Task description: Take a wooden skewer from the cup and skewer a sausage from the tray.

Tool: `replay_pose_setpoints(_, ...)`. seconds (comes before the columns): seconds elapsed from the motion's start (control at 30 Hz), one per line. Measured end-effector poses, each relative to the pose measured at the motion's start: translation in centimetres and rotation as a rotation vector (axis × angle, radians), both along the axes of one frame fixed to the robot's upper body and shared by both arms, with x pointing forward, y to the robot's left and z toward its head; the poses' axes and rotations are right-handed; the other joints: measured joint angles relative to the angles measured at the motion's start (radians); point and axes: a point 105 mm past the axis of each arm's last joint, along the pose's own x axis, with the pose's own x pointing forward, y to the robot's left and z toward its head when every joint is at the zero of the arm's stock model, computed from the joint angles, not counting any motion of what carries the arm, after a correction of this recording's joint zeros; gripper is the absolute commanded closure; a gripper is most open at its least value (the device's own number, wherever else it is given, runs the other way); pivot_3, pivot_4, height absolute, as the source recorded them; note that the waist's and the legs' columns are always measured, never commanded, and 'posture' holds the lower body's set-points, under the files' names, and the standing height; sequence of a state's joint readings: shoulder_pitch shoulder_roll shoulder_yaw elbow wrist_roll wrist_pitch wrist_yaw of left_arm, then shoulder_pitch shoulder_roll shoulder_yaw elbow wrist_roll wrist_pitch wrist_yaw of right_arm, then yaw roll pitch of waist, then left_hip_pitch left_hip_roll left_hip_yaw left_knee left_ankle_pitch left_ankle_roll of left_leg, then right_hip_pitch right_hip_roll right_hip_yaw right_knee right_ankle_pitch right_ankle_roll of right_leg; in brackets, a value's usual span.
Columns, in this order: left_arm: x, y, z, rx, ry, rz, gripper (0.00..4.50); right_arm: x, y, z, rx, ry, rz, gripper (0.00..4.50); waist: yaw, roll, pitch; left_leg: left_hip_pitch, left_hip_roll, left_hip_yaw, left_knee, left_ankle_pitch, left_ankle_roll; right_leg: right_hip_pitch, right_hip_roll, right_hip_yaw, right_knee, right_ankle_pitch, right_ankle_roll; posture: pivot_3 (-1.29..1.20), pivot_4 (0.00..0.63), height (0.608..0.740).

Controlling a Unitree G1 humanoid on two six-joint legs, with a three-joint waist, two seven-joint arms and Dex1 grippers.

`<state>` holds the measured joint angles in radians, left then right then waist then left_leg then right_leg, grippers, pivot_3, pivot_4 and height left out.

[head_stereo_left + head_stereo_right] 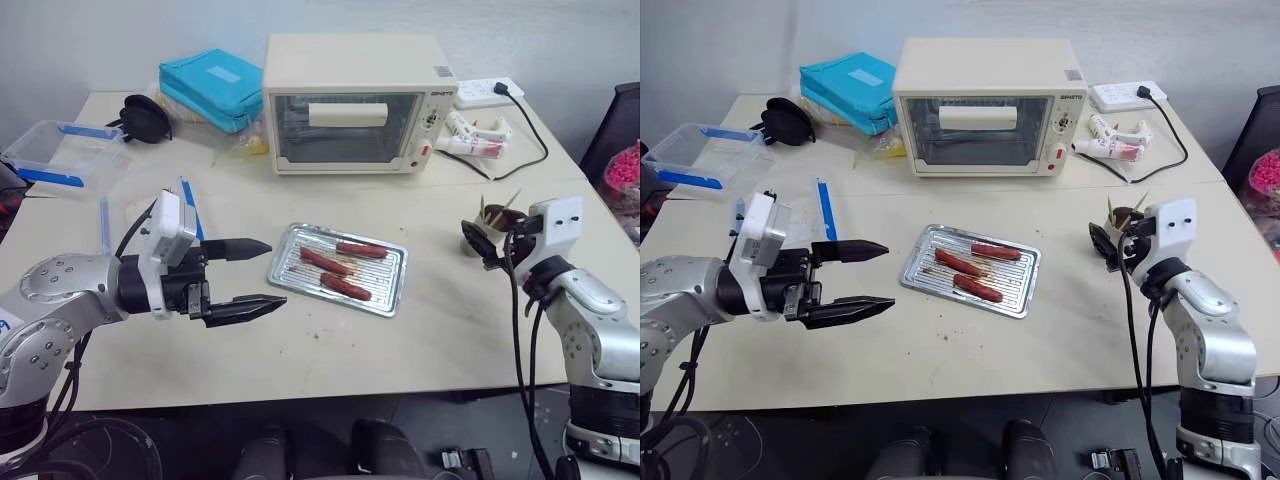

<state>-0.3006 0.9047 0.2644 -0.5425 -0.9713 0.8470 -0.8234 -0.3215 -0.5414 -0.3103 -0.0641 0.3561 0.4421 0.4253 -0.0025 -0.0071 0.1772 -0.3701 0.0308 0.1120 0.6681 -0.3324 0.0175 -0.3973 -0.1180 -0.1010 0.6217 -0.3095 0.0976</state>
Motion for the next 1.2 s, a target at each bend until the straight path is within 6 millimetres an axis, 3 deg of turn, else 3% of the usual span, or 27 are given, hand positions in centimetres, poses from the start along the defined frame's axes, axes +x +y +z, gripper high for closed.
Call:
replay_pose_setpoints(0.03, 0.0, 0.0, 0.0, 0.0, -0.001, 0.004, 0.0, 0.2, -0.2, 0.0, 0.0, -0.003, -0.007, 1.82, -0.001, 0.0, 0.0, 0.0, 0.0, 0.0, 0.0, 0.0, 0.0, 0.0, 0.0, 0.0, 0.0, 0.0, 0.0, 0.0, 0.15, 0.74)
replay_pose_setpoints(0.4, 0.2, 0.1, -0.3, 0.001, 0.006, 0.036, 0.0, 0.3, -0.2, 0.4, -0.019, -0.034, -0.008, 1.82, -0.001, 0.0, 0.0, 0.0, 0.0, 0.0, 0.0, 0.0, 0.0, 0.0, 0.0, 0.001, 0.0, 0.0, 0.0, 0.0, 0.15, 0.74)
replay_pose_setpoints(0.5, 0.3, 0.2, -0.3, -0.001, -0.001, 0.042, 0.0, 0.4, -0.1, 0.8, -0.021, -0.045, -0.003, 2.37, -0.001, 0.0, 0.0, 0.0, 0.0, 0.0, 0.0, 0.0, 0.0, 0.0, 0.0, 0.001, 0.0, 0.0, 0.0, 0.0, 0.15, 0.74)
replay_pose_setpoints(0.67, 0.4, 0.2, -0.2, -0.003, -0.009, 0.045, 0.0, 0.2, 0.3, 1.4, -0.027, -0.067, 0.011, 4.06, -0.001, 0.0, 0.0, 0.0, 0.0, 0.0, 0.0, 0.0, 0.0, 0.0, 0.0, 0.001, 0.0, 0.0, 0.0, 0.0, 0.15, 0.74)
replay_pose_setpoints(0.97, 0.7, 0.4, 0.1, 0.004, -0.039, 0.056, 0.0, 0.2, 0.5, 1.8, -0.029, -0.076, 0.014, 4.06, -0.001, 0.0, 0.0, 0.0, 0.0, 0.0, 0.0, 0.0, 0.0, 0.0, 0.0, 0.001, 0.0, 0.0, 0.0, 0.0, 0.15, 0.74)
replay_pose_setpoints(1.03, 0.7, 0.3, 0.2, 0.003, -0.045, 0.053, 0.0, 0.3, 0.6, 2.1, -0.022, -0.085, 0.019, 4.46, -0.001, 0.0, 0.0, 0.0, 0.0, 0.0, 0.0, 0.0, 0.0, 0.0, 0.0, 0.001, 0.0, 0.0, 0.0, 0.0, 0.15, 0.74)
replay_pose_setpoints(1.2, 0.9, 0.3, 0.1, -0.003, -0.05, 0.05, 0.0, 0.4, 0.6, 2.9, -0.006, -0.11, 0.024, 4.49, -0.001, 0.0, 0.0, 0.0, 0.001, 0.0, 0.0, 0.0, 0.0, 0.0, 0.0, 0.001, 0.0, 0.0, 0.0, 0.0, 0.15, 0.74)
